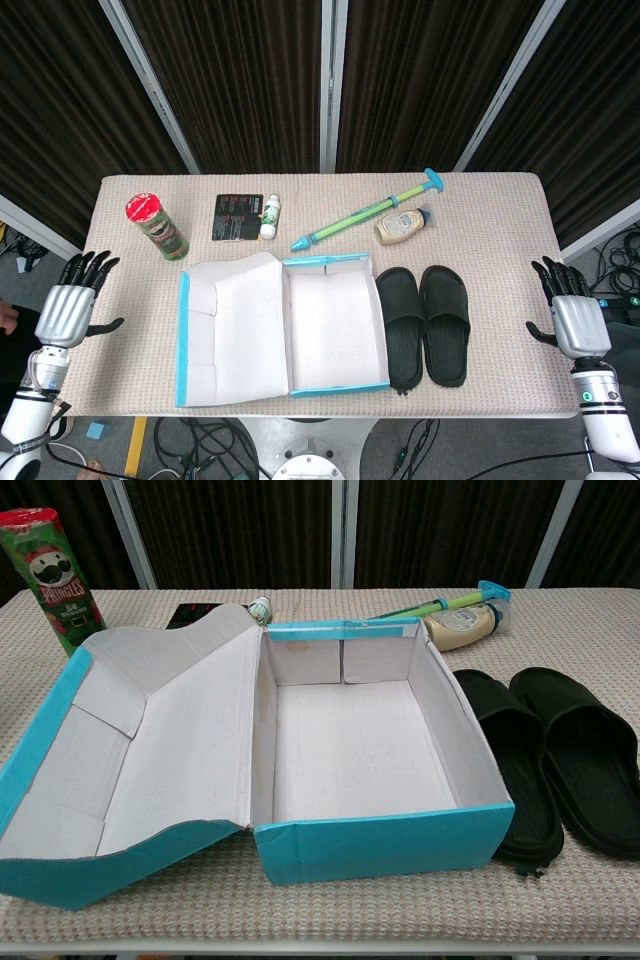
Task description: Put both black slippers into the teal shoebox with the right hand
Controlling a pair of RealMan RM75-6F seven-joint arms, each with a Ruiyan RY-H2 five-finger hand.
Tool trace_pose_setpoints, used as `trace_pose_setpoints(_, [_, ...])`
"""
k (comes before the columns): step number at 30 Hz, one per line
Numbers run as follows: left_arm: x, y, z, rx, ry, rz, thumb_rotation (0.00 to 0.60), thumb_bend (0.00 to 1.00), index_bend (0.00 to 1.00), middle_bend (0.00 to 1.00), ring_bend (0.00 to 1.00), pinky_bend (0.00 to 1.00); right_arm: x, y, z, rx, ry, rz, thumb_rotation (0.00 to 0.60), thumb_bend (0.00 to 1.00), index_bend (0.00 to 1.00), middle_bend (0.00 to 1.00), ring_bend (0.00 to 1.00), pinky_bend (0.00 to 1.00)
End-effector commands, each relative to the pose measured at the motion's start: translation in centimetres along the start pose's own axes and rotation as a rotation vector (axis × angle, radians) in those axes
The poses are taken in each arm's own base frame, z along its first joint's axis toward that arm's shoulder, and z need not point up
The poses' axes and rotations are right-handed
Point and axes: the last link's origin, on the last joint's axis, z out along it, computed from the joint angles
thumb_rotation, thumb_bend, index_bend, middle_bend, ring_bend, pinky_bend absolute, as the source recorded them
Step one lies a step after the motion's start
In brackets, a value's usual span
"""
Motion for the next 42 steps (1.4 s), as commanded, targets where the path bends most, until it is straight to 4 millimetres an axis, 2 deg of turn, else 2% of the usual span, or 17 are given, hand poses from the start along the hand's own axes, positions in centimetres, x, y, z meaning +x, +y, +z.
trace_pose_setpoints(1, [0.1, 0.0, -0.1, 0.000, 0.003, 0.001, 0.600, 0.06, 0.11, 0.07, 0.00, 0.01, 0.0, -0.1, 0.0, 0.003, 0.000, 0.000, 0.600, 0.10, 0.00, 0.00, 0.00, 0.00])
trace_pose_setpoints(17, [0.7, 0.8, -0.4, -0.010, 0.013, -0.018, 0.600, 0.06, 0.11, 0.07, 0.00, 0.01, 1.3, -1.7, 0.8, 0.054, -0.032, 0.004, 0.600, 0.10, 0.00, 0.00, 0.00, 0.00])
trace_pose_setpoints(23, [-0.1, 0.9, -0.3, -0.012, -0.001, -0.030, 0.600, 0.06, 0.11, 0.07, 0.00, 0.01, 2.0, -4.1, 2.3, 0.119, -0.091, -0.002, 0.600, 0.10, 0.00, 0.05, 0.00, 0.00])
trace_pose_setpoints(29, [0.1, 1.3, -0.4, -0.038, -0.002, -0.026, 0.600, 0.06, 0.11, 0.07, 0.00, 0.01, 2.1, -7.3, 3.9, 0.184, -0.300, 0.151, 0.600, 0.10, 0.00, 0.06, 0.00, 0.00])
trace_pose_setpoints(34, [0.3, 1.5, -0.7, -0.044, -0.003, -0.028, 0.600, 0.06, 0.11, 0.07, 0.00, 0.01, 2.5, -9.1, 5.5, 0.198, -0.411, 0.140, 0.600, 0.10, 0.02, 0.07, 0.01, 0.06])
trace_pose_setpoints(42, [0.3, 1.5, -1.2, -0.040, -0.015, -0.038, 0.600, 0.06, 0.11, 0.07, 0.00, 0.01, 2.1, -12.3, 6.8, 0.206, -0.516, 0.083, 0.600, 0.10, 0.04, 0.08, 0.02, 0.06])
